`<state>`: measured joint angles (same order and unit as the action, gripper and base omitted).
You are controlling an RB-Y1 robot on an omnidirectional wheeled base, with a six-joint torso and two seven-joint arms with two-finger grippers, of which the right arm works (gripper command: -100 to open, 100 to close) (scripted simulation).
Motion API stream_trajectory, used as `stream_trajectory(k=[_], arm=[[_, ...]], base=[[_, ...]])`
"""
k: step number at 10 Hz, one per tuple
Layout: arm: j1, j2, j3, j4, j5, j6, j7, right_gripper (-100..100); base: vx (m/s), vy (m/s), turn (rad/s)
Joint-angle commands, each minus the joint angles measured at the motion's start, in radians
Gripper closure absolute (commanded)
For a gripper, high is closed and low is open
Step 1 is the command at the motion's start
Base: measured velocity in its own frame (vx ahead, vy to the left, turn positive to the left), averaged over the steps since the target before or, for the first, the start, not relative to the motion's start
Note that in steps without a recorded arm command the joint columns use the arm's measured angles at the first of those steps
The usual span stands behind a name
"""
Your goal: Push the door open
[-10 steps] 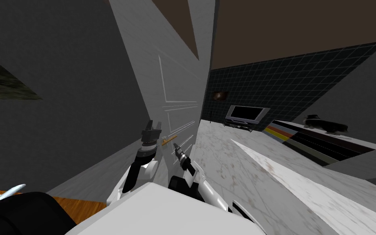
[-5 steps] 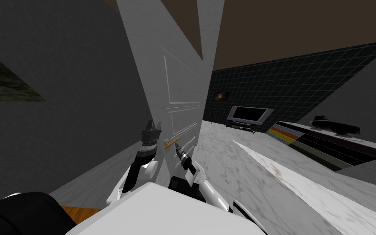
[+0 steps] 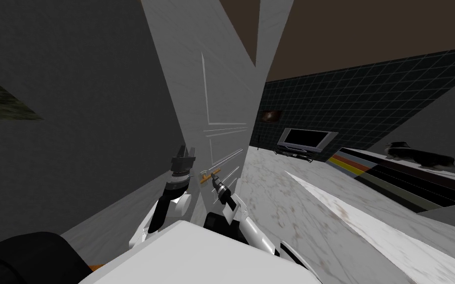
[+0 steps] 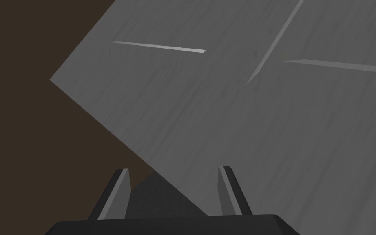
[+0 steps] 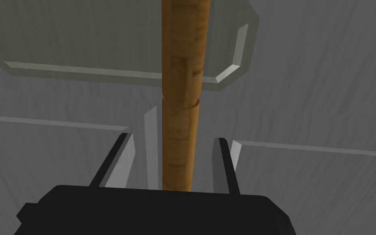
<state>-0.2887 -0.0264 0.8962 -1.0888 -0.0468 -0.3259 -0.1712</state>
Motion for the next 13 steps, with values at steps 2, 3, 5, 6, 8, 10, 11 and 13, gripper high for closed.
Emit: stream_trajectory(k=[2, 3, 5, 6, 8, 10, 11, 13], arm=[[0.0, -0.001, 0.0, 0.0, 0.0, 0.0, 0.0, 100], [0.0, -0.001, 0.0, 0.0, 0.0, 0.0, 0.0, 100], [0.0, -0.001, 0.0, 0.0, 0.0, 0.0, 0.0, 100], [0.005, -0.022, -0.009, -0.004, -0.003, -0.002, 0.0, -100], [0.01, -0.017, -0.016, -0.008, -0.006, -0.003, 0.0, -100], [0.012, -0.013, -0.017, -0.011, -0.006, -0.003, 0.0, -100], [0.012, -0.022, -0.023, -0.007, -0.005, -0.004, 0.003, -100], [0.01, -0.023, -0.028, -0.002, -0.004, -0.005, 0.005, -100]], base=[[-0.02, -0.03, 0.002], [-0.012, -0.016, 0.003], [0.0, 0.0, 0.0], [-0.131, -0.086, -0.105], [-0.191, -0.161, -0.077], [-0.14, -0.102, -0.036], [0.032, 0.095, 0.044], [0.11, 0.162, 0.015]])
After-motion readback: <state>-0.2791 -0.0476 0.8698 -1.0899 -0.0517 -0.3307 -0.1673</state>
